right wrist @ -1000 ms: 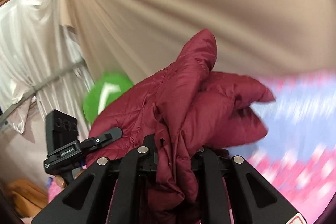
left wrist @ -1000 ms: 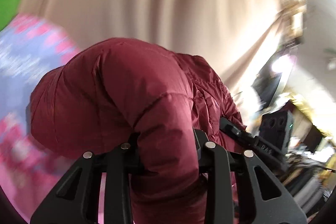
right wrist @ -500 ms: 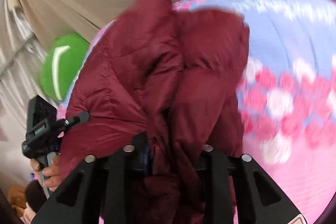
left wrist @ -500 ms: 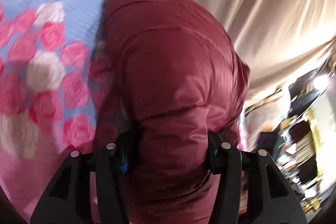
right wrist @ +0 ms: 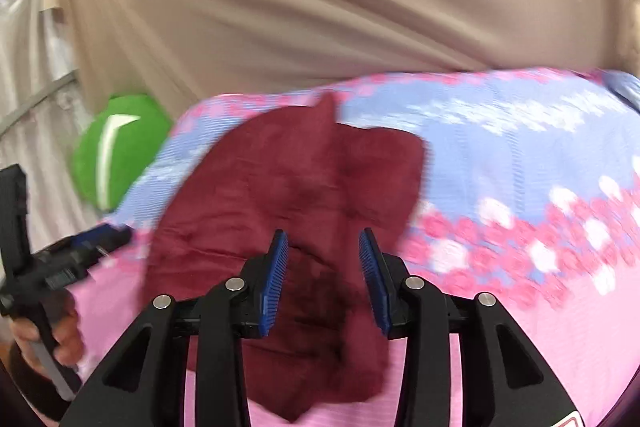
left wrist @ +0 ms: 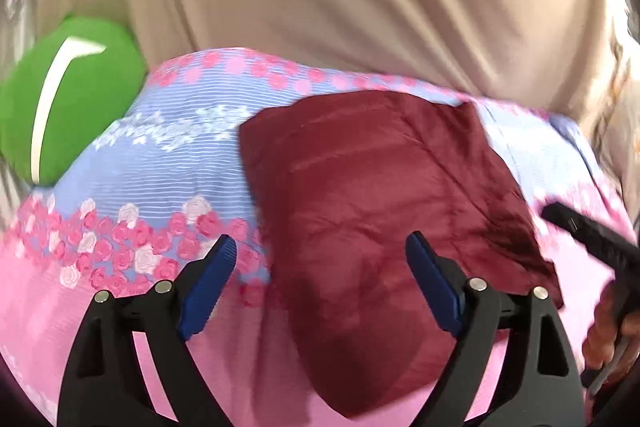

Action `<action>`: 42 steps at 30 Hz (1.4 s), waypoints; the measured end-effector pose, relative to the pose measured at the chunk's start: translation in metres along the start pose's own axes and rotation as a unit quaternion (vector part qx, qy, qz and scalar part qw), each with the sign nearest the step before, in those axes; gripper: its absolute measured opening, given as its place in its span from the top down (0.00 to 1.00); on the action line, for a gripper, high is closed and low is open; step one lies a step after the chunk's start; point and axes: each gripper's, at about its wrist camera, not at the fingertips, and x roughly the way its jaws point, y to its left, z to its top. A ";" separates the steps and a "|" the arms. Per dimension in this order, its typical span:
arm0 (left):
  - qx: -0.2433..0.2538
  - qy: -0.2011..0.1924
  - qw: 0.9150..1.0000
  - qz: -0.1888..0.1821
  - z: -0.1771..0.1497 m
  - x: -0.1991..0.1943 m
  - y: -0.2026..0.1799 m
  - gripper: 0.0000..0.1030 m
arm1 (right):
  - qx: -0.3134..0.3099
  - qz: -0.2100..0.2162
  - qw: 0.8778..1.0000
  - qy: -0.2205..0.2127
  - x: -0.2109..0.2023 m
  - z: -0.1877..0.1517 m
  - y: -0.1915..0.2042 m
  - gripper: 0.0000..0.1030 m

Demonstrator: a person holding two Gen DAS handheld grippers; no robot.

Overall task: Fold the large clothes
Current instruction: 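Lower the bundle onto the bedspread and open both tools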

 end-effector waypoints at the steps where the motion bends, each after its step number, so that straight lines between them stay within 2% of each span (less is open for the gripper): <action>1: 0.010 0.007 1.000 -0.001 -0.001 -0.001 -0.011 0.18 | -0.010 0.007 1.000 0.000 0.005 0.006 0.008 0.63; 2: 0.025 0.013 1.000 0.003 -0.006 0.002 -0.026 0.18 | -0.030 0.001 1.000 -0.002 0.013 0.013 0.017 0.63; 4: 0.049 0.019 0.998 0.019 -0.017 0.002 -0.040 0.18 | -0.050 -0.018 0.999 0.005 0.036 0.025 0.022 0.53; 5: 0.064 0.021 0.997 0.031 -0.025 0.002 -0.050 0.18 | -0.038 -0.029 0.999 0.012 0.051 0.031 0.017 0.53; 7: 0.089 0.032 0.995 0.028 -0.041 0.005 -0.059 0.18 | 0.000 -0.023 0.999 0.041 0.073 0.033 -0.004 0.55; 8: 0.095 0.036 0.994 0.028 -0.049 0.008 -0.059 0.18 | 0.029 -0.014 0.998 0.062 0.091 0.033 -0.016 0.69; 9: 0.102 0.041 0.994 0.029 -0.056 0.008 -0.058 0.18 | 0.042 -0.002 0.997 0.070 0.094 0.032 -0.024 0.92; 10: 0.105 0.043 0.993 0.032 -0.060 0.008 -0.057 0.18 | 0.057 0.021 0.996 0.072 0.094 0.030 -0.032 0.95; 12: 0.108 0.047 0.992 0.039 -0.072 0.010 -0.050 0.17 | 0.082 0.038 0.995 0.032 0.073 0.023 -0.049 0.97; 14: 0.100 0.060 0.992 0.038 -0.079 0.019 -0.041 0.17 | 0.109 0.030 0.993 0.017 0.064 0.011 -0.064 0.97; 18: 0.075 0.082 0.994 0.018 -0.080 0.044 -0.037 0.17 | 0.109 -0.006 0.992 0.064 0.100 -0.017 -0.078 0.98; 22: 0.075 0.086 0.993 0.029 -0.075 0.055 -0.041 0.16 | 0.106 -0.022 0.991 0.074 0.103 -0.010 -0.071 0.96; 23: 0.076 0.086 0.993 0.031 -0.075 0.053 -0.041 0.16 | 0.108 -0.029 0.992 0.067 0.092 -0.005 -0.068 0.95; 24: 0.076 0.086 0.993 0.032 -0.075 0.048 -0.041 0.16 | 0.108 -0.032 0.992 0.059 0.082 -0.003 -0.066 0.89; 25: 0.078 0.083 0.993 0.032 -0.076 0.041 -0.041 0.17 | 0.099 -0.029 0.994 0.038 0.059 -0.001 -0.059 0.85; 27: 0.086 0.065 0.994 0.034 -0.078 0.019 -0.041 0.17 | 0.064 -0.013 0.998 0.020 0.029 -0.002 -0.043 0.85; 30: 0.079 0.038 0.996 0.028 -0.076 -0.010 -0.036 0.15 | -0.016 0.005 1.000 0.019 -0.009 -0.015 -0.008 0.85; 33: 0.039 0.033 0.998 0.037 -0.071 -0.014 -0.025 0.14 | -0.093 0.000 0.995 0.047 -0.007 -0.034 0.022 0.86; 34: 0.032 0.039 0.998 0.041 -0.072 -0.010 -0.022 0.14 | -0.105 -0.011 0.993 0.056 -0.002 -0.038 0.020 0.89; 35: 0.028 0.051 0.997 0.047 -0.075 -0.005 -0.020 0.14 | -0.122 -0.041 0.989 0.076 0.008 -0.050 0.019 0.92; 37: 0.027 0.065 0.996 0.056 -0.083 0.002 -0.017 0.13 | -0.124 -0.078 0.983 0.108 0.022 -0.066 0.002 1.00; 39: 0.026 0.070 0.996 0.050 -0.090 0.009 -0.016 0.13 | -0.096 -0.102 0.982 0.128 0.035 -0.083 -0.024 1.00; 40: 0.025 0.073 0.996 0.049 -0.092 0.014 -0.015 0.13 | -0.083 -0.102 0.982 0.134 0.039 -0.087 -0.032 0.95; 42: 0.024 0.079 0.995 0.058 -0.094 0.025 -0.016 0.13 | -0.059 -0.085 0.986 0.128 0.037 -0.089 -0.040 0.94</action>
